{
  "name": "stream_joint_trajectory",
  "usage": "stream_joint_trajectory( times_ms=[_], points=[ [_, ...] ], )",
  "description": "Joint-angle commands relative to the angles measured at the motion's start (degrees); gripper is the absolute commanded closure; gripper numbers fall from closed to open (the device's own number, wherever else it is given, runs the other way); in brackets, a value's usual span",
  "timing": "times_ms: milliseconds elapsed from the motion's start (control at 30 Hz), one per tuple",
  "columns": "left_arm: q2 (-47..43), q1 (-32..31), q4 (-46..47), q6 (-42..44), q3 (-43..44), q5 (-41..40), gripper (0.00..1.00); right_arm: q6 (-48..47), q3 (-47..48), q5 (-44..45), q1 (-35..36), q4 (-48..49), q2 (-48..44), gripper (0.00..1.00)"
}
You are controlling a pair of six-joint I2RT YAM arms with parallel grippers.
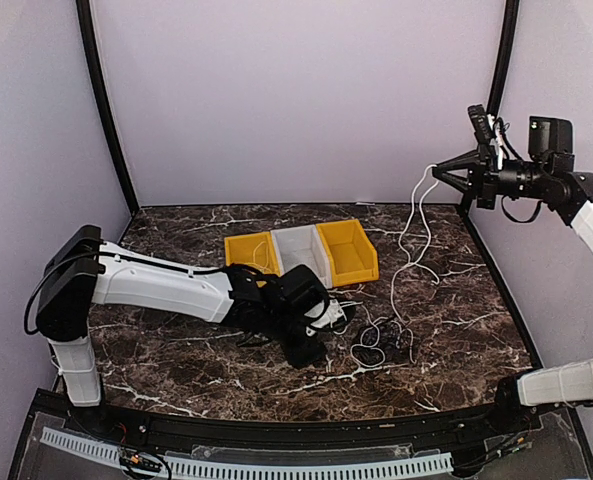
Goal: Untangle the cables
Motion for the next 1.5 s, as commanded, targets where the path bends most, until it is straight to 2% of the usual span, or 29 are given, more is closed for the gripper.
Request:
stream_joint_trajectory(
  times_ms=[0,100,467,600,767,867,1233,1467],
  points=[
    [2.8,-2.0,-30.36,4.17,5.49,-13.89,0.38,-0.45,0.25,-0.44,0.63,1.8,0.54,1.0],
    [1.98,-4.2,-31.73,5.5,5.14,-16.25,0.36,-0.33,-0.04,-1.31,0.85,1.95,0.68,1.0],
    [-4.09,-4.95,-16.97,9.23,-5.55,-16.93,0.38,-4.37,1.9,2.19,3.66,-2.32,2.1,1.0],
    [-6.06,-4.95,-14.32,10.06,-9.65,-18.33,0.38,-3.6,15.02,2.5,3.72,-3.24,5.84,1.0],
    [-5.97,-4.95,-11.41,8.0,-11.68,-17.03,0.39,7.33,29.92,-2.06,4.4,4.18,12.38,1.0],
    [-6.47,-5.02,-9.15,6.19,-12.75,-16.75,0.4,10.95,35.09,-1.67,6.67,8.07,16.4,1.0],
    [-9.9,-7.45,-4.19,-1.07,-19.71,-16.37,0.42,7.13,49.43,13.02,22.38,8.63,33.5,1.0],
    [-12.72,-8.81,-3.15,-6.35,-24.85,-17.36,0.42,3.6,59.99,20.83,29.45,9.39,43.6,1.0]
  ],
)
